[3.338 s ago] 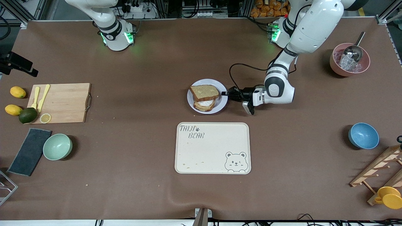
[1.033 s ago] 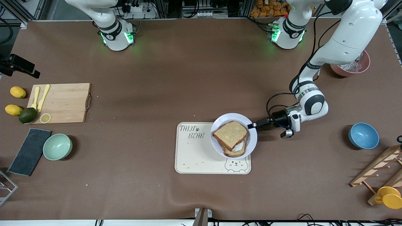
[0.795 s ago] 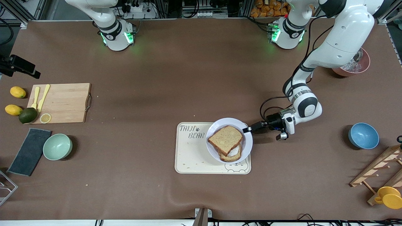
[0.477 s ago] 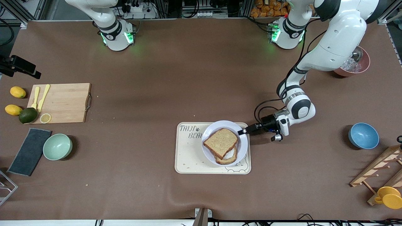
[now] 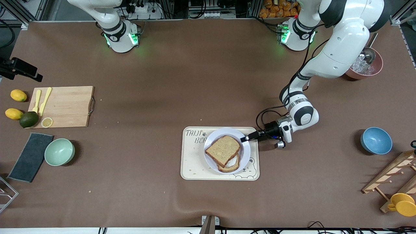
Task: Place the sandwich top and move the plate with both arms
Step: 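Slide the plate with the left gripper onto the bear tray, then adjust the plate on the tray and open the left gripper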
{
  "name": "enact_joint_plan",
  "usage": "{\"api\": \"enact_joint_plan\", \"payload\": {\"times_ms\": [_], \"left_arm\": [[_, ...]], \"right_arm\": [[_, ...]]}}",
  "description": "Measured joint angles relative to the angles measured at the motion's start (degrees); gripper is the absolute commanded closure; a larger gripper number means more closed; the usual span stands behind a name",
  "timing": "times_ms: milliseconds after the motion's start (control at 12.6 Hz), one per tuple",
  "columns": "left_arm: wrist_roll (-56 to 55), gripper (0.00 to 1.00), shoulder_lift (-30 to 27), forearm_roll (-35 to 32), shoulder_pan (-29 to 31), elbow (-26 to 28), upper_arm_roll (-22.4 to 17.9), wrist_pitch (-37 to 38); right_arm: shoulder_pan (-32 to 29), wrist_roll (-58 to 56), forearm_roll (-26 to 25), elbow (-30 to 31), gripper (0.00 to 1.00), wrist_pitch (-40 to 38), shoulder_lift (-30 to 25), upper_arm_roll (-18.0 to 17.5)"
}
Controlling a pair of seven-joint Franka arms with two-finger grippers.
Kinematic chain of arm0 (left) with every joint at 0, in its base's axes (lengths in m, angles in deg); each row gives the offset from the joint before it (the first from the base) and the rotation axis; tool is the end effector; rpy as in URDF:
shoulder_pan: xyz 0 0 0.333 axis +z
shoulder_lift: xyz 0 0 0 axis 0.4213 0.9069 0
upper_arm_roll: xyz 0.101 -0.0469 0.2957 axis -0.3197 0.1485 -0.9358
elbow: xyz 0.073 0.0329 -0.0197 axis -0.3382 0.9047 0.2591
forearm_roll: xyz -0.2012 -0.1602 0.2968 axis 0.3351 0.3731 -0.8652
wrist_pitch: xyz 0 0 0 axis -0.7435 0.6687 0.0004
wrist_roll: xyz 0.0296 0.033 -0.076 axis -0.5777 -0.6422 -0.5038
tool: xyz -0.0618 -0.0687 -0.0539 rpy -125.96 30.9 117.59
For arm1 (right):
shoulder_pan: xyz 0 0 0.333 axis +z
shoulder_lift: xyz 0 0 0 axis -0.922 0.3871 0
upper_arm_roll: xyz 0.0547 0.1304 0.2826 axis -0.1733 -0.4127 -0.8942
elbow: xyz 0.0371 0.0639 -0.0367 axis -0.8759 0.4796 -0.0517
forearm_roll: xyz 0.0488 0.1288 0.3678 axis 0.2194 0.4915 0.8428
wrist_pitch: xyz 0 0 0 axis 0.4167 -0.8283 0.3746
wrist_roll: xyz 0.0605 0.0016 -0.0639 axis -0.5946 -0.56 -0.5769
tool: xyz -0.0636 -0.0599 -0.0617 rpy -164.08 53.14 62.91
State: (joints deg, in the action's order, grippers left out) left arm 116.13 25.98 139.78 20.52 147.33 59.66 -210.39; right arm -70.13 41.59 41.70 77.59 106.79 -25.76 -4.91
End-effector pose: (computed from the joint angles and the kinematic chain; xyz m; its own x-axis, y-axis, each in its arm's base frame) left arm 0.5739 -0.2175 0.0922 0.9525 0.2945 -0.0770 0.1293 -0.1625 0.9782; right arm 0.5393 -0.0367 0.6537 0.9898 -0.1172 -0.0811 -0.1214 -0.9914 -0.0497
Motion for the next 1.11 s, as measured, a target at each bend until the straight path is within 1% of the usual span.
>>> {"api": "enact_joint_plan", "payload": {"times_ms": [795, 874, 954, 1113], "left_arm": [[3.2, 1.0, 0.2, 0.5, -0.1, -0.3, 0.0, -0.4], [3.2, 0.91, 0.2, 0.5, -0.1, -0.3, 0.0, -0.4], [3.2, 0.73, 0.2, 0.5, -0.1, -0.3, 0.0, -0.4], [3.3, 0.32, 0.2, 0.5, -0.2, -0.4, 0.0, -0.4]], "right_arm": [[0.0, 0.0, 0.0, 0.0, 0.0, 0.0, 0.5, 0.0], [0.0, 0.0, 0.0, 0.0, 0.0, 0.0, 0.5, 0.0], [0.0, 0.0, 0.0, 0.0, 0.0, 0.0, 0.5, 0.0], [0.0, 0.0, 0.0, 0.0, 0.0, 0.0, 0.5, 0.0]]}}
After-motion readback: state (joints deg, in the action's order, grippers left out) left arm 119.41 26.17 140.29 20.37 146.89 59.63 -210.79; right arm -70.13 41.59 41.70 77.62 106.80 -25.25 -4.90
